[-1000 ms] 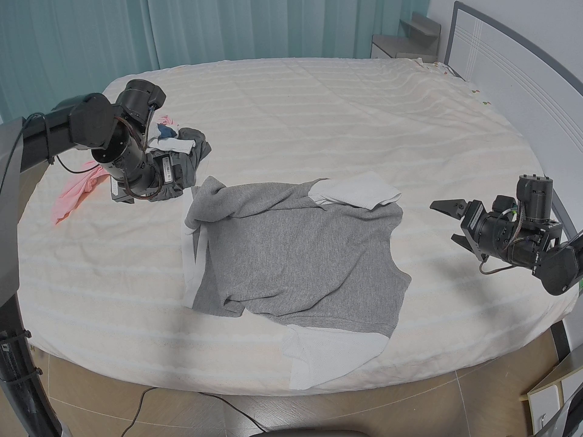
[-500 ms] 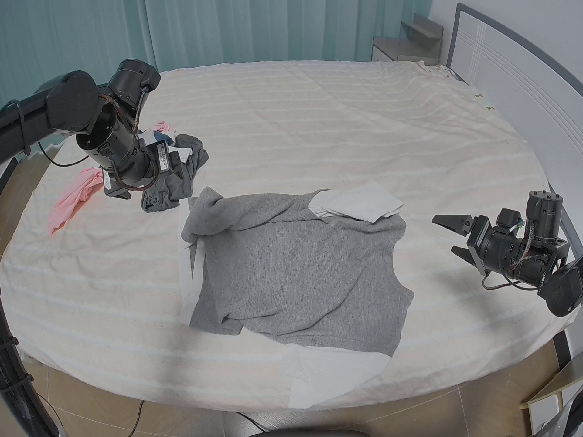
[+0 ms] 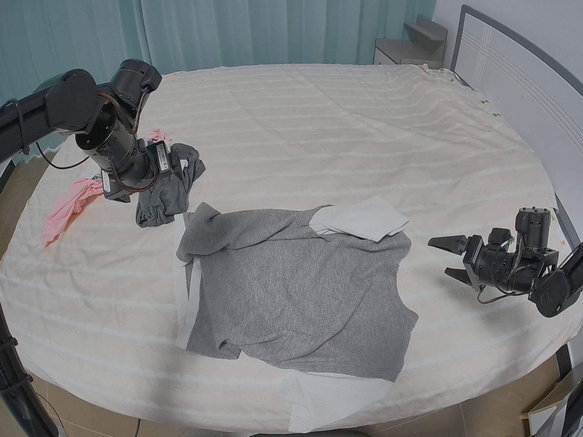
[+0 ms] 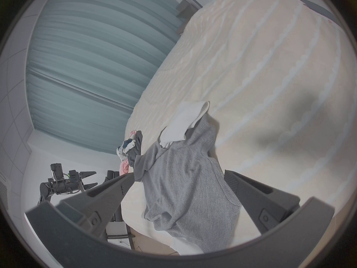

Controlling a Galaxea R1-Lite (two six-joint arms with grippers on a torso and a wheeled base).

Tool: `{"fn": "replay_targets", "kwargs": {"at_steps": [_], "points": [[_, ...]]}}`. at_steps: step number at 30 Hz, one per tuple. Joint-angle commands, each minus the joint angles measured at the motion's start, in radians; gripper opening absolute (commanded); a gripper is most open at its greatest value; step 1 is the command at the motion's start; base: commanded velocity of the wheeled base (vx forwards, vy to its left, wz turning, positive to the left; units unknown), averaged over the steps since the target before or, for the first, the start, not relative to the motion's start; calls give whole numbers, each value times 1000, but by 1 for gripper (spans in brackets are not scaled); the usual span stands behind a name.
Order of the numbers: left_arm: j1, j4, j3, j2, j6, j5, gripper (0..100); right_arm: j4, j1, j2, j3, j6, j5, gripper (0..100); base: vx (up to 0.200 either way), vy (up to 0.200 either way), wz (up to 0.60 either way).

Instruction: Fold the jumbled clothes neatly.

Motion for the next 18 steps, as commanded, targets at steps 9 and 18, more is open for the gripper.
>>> {"fn": "replay_targets", "kwargs": {"at_steps": [9, 18], "points": [[-3, -3, 0, -101, 8, -38, 100, -31, -2, 160, -3, -73, 36, 100, 89, 0, 0], [19, 189, 0, -285, 44, -239, 100, -224, -2, 341, -9, -93, 50, 100, 0, 0, 0]]}}
